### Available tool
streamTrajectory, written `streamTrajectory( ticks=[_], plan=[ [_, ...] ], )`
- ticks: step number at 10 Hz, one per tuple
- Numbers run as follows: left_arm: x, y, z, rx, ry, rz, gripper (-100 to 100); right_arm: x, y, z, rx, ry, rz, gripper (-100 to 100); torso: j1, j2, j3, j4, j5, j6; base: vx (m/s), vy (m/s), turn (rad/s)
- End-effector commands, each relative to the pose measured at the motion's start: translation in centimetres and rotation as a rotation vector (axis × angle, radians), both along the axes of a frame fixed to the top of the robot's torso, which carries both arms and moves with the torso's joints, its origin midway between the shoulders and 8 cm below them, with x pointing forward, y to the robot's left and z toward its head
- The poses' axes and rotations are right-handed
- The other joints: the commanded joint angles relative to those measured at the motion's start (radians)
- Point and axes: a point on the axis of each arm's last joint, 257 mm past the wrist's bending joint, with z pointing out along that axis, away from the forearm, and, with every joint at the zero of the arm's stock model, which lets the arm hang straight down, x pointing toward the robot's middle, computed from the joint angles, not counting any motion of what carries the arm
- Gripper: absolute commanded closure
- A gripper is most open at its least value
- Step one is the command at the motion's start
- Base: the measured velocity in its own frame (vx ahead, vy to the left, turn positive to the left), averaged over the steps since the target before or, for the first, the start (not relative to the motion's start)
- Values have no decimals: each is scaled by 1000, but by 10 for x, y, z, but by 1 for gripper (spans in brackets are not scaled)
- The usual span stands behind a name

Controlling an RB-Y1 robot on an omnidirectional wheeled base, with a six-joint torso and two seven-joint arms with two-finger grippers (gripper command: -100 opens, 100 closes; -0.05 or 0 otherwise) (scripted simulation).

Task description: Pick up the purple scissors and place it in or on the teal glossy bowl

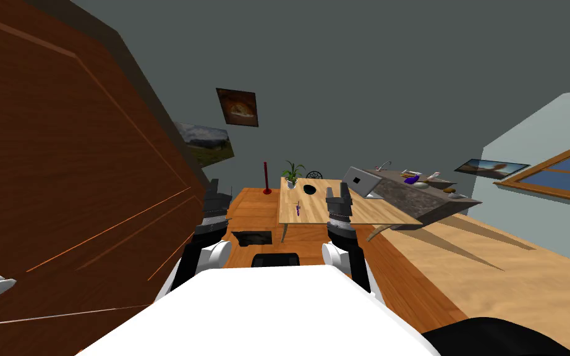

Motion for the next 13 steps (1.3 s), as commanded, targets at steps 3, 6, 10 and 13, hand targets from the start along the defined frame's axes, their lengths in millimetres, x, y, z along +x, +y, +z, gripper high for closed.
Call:
streamTrajectory(
  ticks=[3, 6, 10, 13],
  plan=[
    [0, 0, 0, 0, 0, 0, 0, 13, 5, -34, -60, 97, 22, -100, 1, 1, 1, 0, 0, 0, -23, 20, 104],
    [0, 0, 0, 0, 0, 0, 0, 24, 2, -77, -86, 208, 14, -100, 2, 2, 1, 0, 0, 0, -32, 28, 123],
    [0, 0, 0, 0, 0, 0, 0, 33, -9, -151, -120, 388, -19, -100, 3, 3, 1, 1, 1, 0, -33, 41, 160],
    [0, 0, 0, 0, 0, 0, 0, 33, -17, -201, -143, 506, -42, -100, 1, 1, 1, 0, 0, 0, -15, 27, 119]
  ],
)
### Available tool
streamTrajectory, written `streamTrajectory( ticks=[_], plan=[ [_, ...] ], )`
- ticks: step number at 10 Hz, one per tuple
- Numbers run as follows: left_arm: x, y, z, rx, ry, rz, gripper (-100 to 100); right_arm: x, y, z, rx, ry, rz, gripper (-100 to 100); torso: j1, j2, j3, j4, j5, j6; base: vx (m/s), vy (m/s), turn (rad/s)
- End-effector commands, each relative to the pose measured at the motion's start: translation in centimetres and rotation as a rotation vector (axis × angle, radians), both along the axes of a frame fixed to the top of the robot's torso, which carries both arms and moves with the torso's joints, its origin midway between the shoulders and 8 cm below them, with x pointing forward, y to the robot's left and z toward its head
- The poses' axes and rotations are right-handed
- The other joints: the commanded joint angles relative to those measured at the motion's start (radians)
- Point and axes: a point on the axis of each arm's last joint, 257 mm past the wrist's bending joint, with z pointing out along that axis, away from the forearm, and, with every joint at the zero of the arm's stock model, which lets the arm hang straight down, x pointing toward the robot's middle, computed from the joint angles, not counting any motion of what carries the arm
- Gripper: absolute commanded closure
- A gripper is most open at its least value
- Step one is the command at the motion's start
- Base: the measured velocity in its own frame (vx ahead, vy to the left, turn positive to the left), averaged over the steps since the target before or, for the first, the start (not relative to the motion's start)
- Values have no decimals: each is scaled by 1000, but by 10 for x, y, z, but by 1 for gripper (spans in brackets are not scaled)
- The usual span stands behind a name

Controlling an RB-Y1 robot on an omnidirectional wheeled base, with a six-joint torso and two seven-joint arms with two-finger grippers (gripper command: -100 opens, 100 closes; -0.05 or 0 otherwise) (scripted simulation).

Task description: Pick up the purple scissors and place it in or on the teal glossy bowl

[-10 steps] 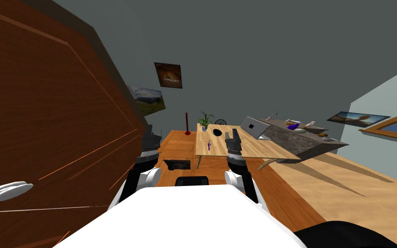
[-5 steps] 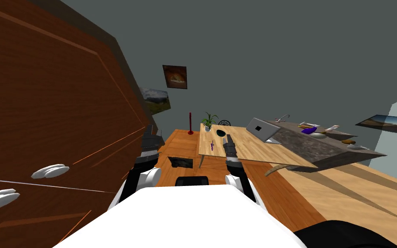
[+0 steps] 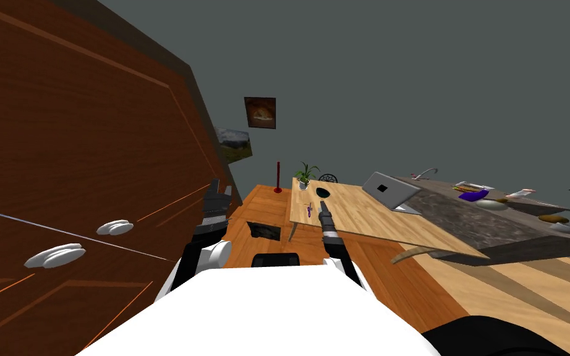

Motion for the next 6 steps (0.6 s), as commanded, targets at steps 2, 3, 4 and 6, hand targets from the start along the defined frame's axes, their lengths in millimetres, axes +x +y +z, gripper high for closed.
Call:
streamTrajectory(
  ticks=[2, 3, 4, 6],
  plan=[
    [0, 0, 0, 0, 0, 0, 0, -3, -5, -37, -29, 90, -19, -100, 1, 0, 0, 0, 0, 0, -11, 38, 130],
    [0, 0, 0, 0, 0, 0, 0, -6, -10, -58, -50, 140, -29, -100, 0, 0, 0, 0, 0, 0, -5, 42, 105],
    [0, 0, 0, 0, 0, 0, 0, -6, -10, -61, -49, 147, -30, -100, 1, 0, 0, 0, 0, 0, 0, 27, 54],
    [0, 0, 0, 0, 0, 0, 0, -10, -15, -86, -72, 205, -41, -100, 0, -1, 0, 0, 0, 0, 3, 26, 87]
  ],
)
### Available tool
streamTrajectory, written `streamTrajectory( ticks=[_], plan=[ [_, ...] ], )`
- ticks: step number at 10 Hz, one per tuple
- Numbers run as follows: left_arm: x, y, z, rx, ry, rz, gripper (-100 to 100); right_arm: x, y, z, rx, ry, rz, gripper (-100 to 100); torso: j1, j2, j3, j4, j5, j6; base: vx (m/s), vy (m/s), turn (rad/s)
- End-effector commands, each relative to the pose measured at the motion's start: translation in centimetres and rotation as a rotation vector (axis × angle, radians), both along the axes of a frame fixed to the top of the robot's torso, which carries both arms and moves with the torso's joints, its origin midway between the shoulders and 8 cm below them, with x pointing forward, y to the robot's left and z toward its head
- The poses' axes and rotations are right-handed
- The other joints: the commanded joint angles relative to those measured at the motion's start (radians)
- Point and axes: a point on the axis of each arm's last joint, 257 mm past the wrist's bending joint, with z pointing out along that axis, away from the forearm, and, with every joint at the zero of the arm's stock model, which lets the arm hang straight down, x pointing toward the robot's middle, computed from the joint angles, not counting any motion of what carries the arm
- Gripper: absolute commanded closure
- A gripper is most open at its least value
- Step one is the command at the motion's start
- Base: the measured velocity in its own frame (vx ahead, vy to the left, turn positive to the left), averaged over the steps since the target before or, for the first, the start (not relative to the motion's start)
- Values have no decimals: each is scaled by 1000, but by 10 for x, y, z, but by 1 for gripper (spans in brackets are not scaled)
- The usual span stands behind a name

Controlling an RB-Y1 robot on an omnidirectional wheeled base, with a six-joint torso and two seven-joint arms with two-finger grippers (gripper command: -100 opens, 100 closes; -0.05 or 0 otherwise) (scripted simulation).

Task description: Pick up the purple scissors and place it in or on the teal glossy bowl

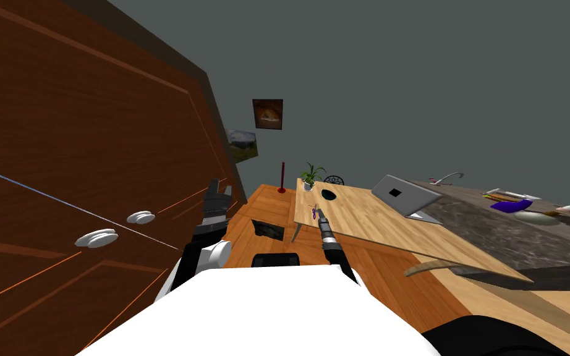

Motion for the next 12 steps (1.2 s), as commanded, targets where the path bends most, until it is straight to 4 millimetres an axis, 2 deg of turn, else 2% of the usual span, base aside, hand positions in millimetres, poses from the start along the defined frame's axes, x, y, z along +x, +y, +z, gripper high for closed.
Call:
streamTrajectory(
  ticks=[1, 3, 4, 5, 8, 9, 10, 11, 12],
  plan=[
    [0, 0, 0, 0, 0, 0, 0, -7, -5, -29, -30, 65, -10, -100, 0, 0, 0, 0, 0, 0, 2, 36, 119],
    [0, 0, 0, 0, 0, 0, 0, -14, -11, -54, -58, 126, -18, -100, 2, -1, 0, 0, 0, 0, 13, 48, 114],
    [0, 0, 0, 0, 0, 0, 0, -21, -18, -75, -90, 179, -23, -100, 1, 0, 0, 0, 0, 0, 13, 46, 90],
    [0, 0, 0, 0, 0, 0, 0, -22, -18, -77, -90, 184, -24, -100, 1, 0, 0, 0, 0, 0, 10, 33, 55],
    [0, 0, 0, 0, 0, 0, 0, -48, -43, -138, -195, 345, -34, -100, 2, -1, -1, 0, 0, 0, 30, 54, 128],
    [0, 0, 0, 0, 0, 0, 0, -49, -44, -141, -203, 353, -34, -100, 2, -2, -1, 0, 1, 0, 36, 43, 43],
    [0, 0, 0, 0, 0, 0, 0, -59, -54, -160, -245, 405, -34, -100, 1, -2, -1, 0, 0, 0, 25, 43, 74],
    [0, 0, 0, 0, 0, 0, 0, -59, -54, -160, -245, 405, -34, -100, 1, -1, -1, 0, 0, 0, 22, 33, 40],
    [0, 0, 0, 0, 0, 0, 0, -67, -65, -173, -290, 447, -33, -100, 1, -1, -1, 0, 0, 0, 36, 40, 79]
  ],
)
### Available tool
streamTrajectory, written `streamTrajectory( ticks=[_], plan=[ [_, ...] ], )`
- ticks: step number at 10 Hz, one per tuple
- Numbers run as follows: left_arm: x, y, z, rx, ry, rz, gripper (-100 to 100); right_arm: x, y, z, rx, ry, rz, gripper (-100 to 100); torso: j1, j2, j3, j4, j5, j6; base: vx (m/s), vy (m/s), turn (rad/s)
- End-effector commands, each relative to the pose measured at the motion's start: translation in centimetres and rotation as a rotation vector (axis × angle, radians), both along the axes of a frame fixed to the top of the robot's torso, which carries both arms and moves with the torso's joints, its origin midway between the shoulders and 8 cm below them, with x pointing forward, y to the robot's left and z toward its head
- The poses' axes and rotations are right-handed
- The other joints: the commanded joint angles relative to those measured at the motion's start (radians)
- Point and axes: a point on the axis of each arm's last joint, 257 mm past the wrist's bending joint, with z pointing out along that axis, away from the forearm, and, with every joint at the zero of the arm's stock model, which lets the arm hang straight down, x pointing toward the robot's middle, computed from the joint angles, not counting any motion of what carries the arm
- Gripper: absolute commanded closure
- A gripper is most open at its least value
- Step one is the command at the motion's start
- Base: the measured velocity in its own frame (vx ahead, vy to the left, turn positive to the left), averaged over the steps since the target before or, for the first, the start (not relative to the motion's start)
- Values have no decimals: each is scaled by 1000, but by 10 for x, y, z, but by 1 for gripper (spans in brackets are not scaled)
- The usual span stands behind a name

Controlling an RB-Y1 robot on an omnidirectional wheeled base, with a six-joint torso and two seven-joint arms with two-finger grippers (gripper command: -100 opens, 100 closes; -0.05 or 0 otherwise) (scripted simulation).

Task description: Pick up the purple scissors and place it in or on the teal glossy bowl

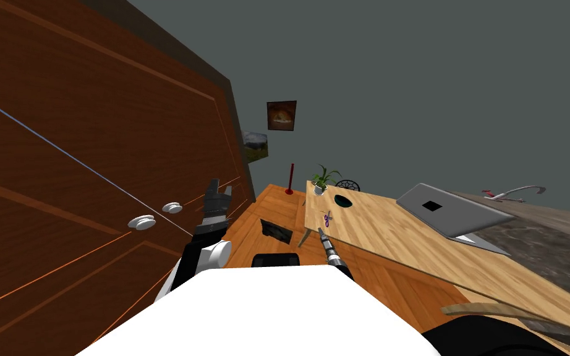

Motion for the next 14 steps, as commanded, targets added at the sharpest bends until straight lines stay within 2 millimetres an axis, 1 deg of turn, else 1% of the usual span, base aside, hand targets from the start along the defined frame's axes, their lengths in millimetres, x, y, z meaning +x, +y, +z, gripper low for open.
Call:
streamTrajectory(
  ticks=[1, 3, 4, 6, 7, 9, 10, 13, 14],
  plan=[
    [0, 0, 0, 0, 0, 0, 0, -8, -11, -13, -25, 31, 2, -100, 0, 0, 0, 0, 0, 0, 34, 28, 32],
    [0, 0, 0, 0, 0, 0, 0, -23, -34, -35, -109, 109, 14, -100, -1, 0, 0, 0, 0, 0, 52, 36, 69],
    [0, 0, 0, 0, 0, 0, 0, -26, -36, -40, -115, 123, 13, -100, 0, -2, -1, 0, 0, 0, 52, 32, 35],
    [0, 0, 0, 0, 0, 0, 0, -40, -62, -57, -200, 195, 26, -100, 0, -1, -1, 0, 0, 0, 60, 35, 51],
    [0, 0, 0, 0, 0, 0, 0, -42, -63, -59, -208, 201, 29, -100, -1, -2, -1, 0, 0, 0, 53, 12, 16],
    [0, 0, 0, 0, 0, 0, 0, -52, -91, -69, -295, 262, 44, -100, -2, -2, -1, 0, 0, 0, 80, 27, 29],
    [0, 0, 0, 0, 0, 0, 0, -53, -92, -70, -300, 267, 45, -100, -1, -4, -2, -1, 0, 0, 65, 23, 8],
    [0, 0, 0, 0, 0, 0, 0, -61, -134, -75, -429, 337, 68, -100, -2, -3, -2, -1, 0, 0, 80, 16, 7],
    [0, 0, 0, 0, 0, 0, 0, -61, -134, -75, -430, 338, 69, -100, -2, -4, -2, -1, 0, 0, 71, 6, 2]
  ],
)
